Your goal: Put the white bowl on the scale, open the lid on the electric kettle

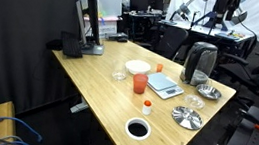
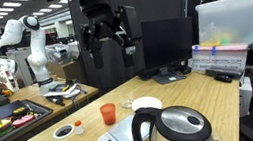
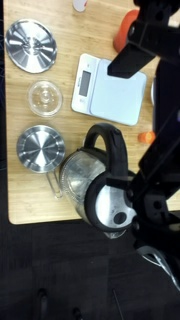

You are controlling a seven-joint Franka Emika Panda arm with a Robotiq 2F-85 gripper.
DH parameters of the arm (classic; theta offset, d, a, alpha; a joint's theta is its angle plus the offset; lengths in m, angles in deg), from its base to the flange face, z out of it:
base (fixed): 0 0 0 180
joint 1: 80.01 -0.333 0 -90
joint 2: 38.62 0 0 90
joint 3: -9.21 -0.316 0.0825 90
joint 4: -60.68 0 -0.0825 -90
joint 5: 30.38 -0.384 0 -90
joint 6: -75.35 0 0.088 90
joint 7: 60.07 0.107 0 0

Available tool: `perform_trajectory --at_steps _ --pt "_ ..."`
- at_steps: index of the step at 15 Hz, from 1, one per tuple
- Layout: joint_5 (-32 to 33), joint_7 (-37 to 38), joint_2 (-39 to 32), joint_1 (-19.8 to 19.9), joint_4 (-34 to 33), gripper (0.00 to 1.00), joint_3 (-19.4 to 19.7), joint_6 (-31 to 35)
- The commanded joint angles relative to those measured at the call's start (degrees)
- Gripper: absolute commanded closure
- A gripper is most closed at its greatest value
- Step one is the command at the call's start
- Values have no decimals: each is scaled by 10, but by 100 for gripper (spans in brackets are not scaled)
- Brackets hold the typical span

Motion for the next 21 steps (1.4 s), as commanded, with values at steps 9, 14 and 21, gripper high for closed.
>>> perform_trajectory --at_steps 9,14,21 --pt "-52 38 -193 -49 -157 0 -62 49" --pt "-53 38 -205 -48 -170 0 -61 44" --pt "-59 52 -258 -58 -227 0 -75 78"
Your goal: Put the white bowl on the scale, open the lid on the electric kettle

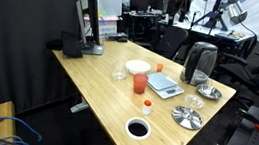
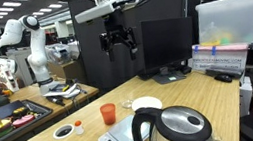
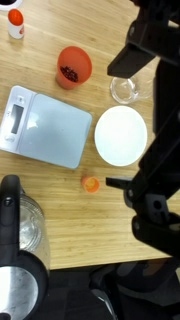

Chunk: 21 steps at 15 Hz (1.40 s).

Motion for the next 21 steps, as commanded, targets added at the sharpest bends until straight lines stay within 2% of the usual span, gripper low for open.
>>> perform_trajectory --at_steps 1,5,13,21 --pt "-3 19 -55 -5 -63 0 -14 18" --pt "15 70 -137 -15 -137 0 -14 25" --pt "-5 126 -283 -14 -268 0 2 7" --pt "-9 124 -327 -6 -268 0 12 -15"
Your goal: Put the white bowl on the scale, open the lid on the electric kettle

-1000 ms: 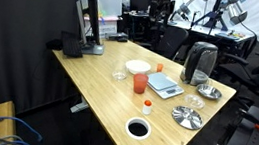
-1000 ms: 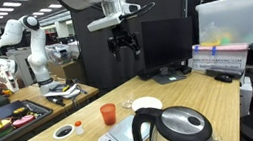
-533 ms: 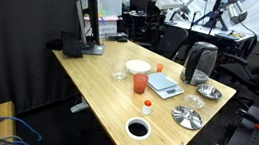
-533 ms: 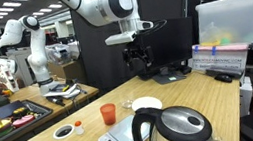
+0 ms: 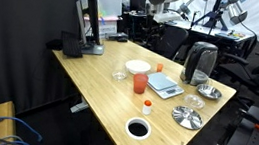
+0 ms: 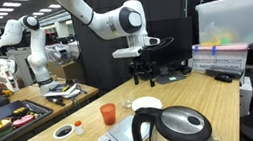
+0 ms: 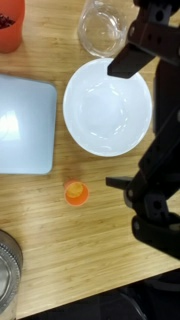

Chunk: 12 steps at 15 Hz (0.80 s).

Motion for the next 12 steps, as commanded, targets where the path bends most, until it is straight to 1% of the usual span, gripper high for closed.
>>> perform_trajectory --at_steps 1,2,8,9,11,12 --pt "-14 -11 -11 8 -12 0 -3 -29" --pt "-3 -1 -7 2 -1 0 1 -9" --pt "-3 -2 -8 1 -1 0 1 -8" --pt "-9 1 -13 3 -6 0 -1 -7" --pt "-53 -6 -44 16 -37 0 -18 -3" --pt "-68 -4 -66 17 -57 0 -20 -9"
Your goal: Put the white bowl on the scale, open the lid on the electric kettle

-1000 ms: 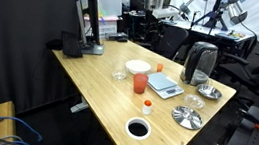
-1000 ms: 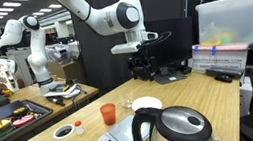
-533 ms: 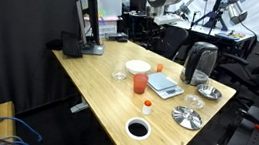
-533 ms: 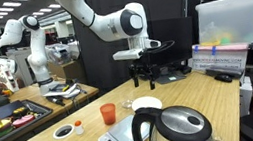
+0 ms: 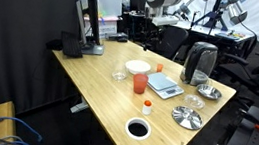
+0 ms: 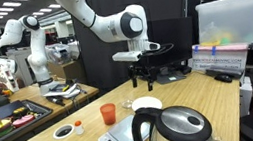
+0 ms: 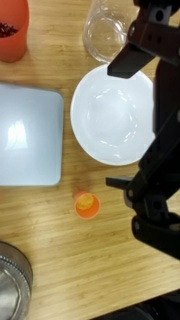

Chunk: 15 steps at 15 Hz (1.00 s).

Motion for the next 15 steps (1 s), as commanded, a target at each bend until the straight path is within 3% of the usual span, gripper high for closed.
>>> perform_trajectory --at_steps 1,6,15 --pt "-50 -2 -65 14 -65 0 -16 -8" --pt "-46 23 -156 7 -153 0 4 -1" --pt "-40 57 -247 11 -258 0 24 -21"
